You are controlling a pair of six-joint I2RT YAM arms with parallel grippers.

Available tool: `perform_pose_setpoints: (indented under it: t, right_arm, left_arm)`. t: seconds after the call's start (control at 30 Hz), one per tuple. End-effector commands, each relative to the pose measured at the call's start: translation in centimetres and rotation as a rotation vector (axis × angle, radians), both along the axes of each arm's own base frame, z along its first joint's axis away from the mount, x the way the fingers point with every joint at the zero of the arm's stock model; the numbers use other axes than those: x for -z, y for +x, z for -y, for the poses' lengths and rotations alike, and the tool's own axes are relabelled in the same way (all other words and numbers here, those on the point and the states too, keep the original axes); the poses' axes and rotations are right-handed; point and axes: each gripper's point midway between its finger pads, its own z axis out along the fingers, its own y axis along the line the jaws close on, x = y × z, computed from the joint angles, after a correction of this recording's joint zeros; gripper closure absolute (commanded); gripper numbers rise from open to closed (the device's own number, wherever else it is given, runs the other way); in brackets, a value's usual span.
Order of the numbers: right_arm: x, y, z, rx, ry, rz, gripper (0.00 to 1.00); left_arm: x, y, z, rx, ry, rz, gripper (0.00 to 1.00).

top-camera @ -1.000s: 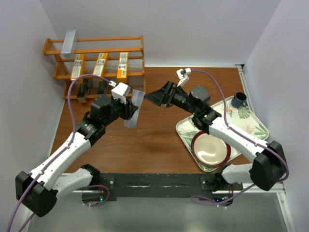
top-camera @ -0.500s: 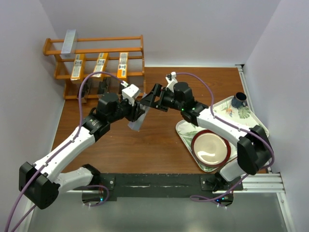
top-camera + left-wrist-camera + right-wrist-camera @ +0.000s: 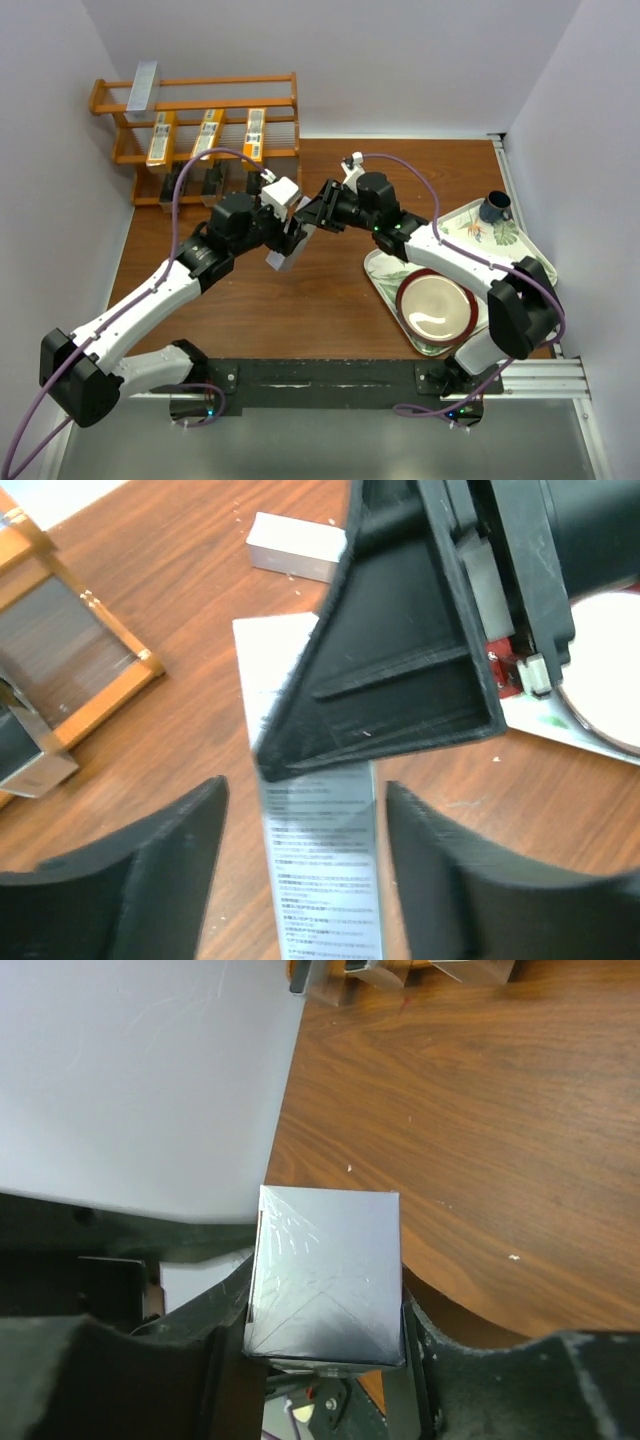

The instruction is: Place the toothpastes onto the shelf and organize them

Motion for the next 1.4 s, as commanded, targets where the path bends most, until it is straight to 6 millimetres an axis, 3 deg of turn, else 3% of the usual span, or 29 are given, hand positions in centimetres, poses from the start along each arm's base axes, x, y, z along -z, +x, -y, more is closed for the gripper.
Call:
perform_pose_setpoints:
  t: [0.0,0.13,0.17,0.2,0.23,0.3,0.33,0.4,0.43,0.5,0.63,1.03,1.37]
  right_arm:
    - [-3.4,-0.6,-0.1,-0.006,0.087,0.045,0.71]
    - [-4.6,-0.5,0.6,0.029,0.126,0.053,0.75]
    - [-4.8,-0.4,0.8,0.041,0.134,0.053,0.75]
    - [-5.1,-0.3,1.1,0.054,0.149,0.047,0.75]
    - [-5.4,-0.2,1.3,0.063,0.163,0.05,0.75]
    - [-5.6,-0.1,1.7,0.08,0.19,0.032,0.75]
    - [-6.2,0.2,2.1,0.091,0.21,0.041,0.75]
    - [-6.3,0.3,2.5,0.107,0.232,0.026,0.75]
    - [-6.7,0.4,2.7,0.112,0.244,0.032,0.75]
    - [-6.8,0.3,2.9,0.12,0.261,0.015,0.75]
    - [-7.5,0.2,3.3,0.133,0.315,0.006,0.75]
    - [-8.9,-0.3,4.0,0.132,0.365,0.01,0.75]
    - [-9.1,-0.7,3.9,0.115,0.394,0.004,0.75]
  left_arm:
    - [-3.8,1.2,-0.8,-0.073,-0.048,0.131,0.23]
    - [-5.0,0.5,-2.7,-0.187,-0.165,0.167,0.04]
    - [-4.1,0.4,-3.3,-0.21,-0.171,0.167,0.02]
    - [-5.5,-0.2,-3.7,-0.214,-0.224,0.213,0.0]
    - [-4.1,-0.6,-3.9,-0.218,-0.232,0.195,0.0]
    - [-4.9,-1.5,-4.3,-0.215,-0.297,0.224,0.0]
    - [-3.3,-2.0,-4.1,-0.2,-0.303,0.197,0.0]
    - [-3.7,-2.7,-4.2,-0.186,-0.352,0.218,0.0]
    - [-2.5,-3.2,-3.9,-0.165,-0.364,0.194,0.0]
    - [-3.6,-4.0,-3.7,-0.13,-0.439,0.241,0.0]
    - [-3.4,-5.1,-3.3,-0.069,-0.512,0.296,0.0]
    - [-2.8,-5.7,-2.3,0.009,-0.546,0.375,0.0]
    - [-4.8,-5.5,-2.1,0.017,-0.602,0.441,0.16]
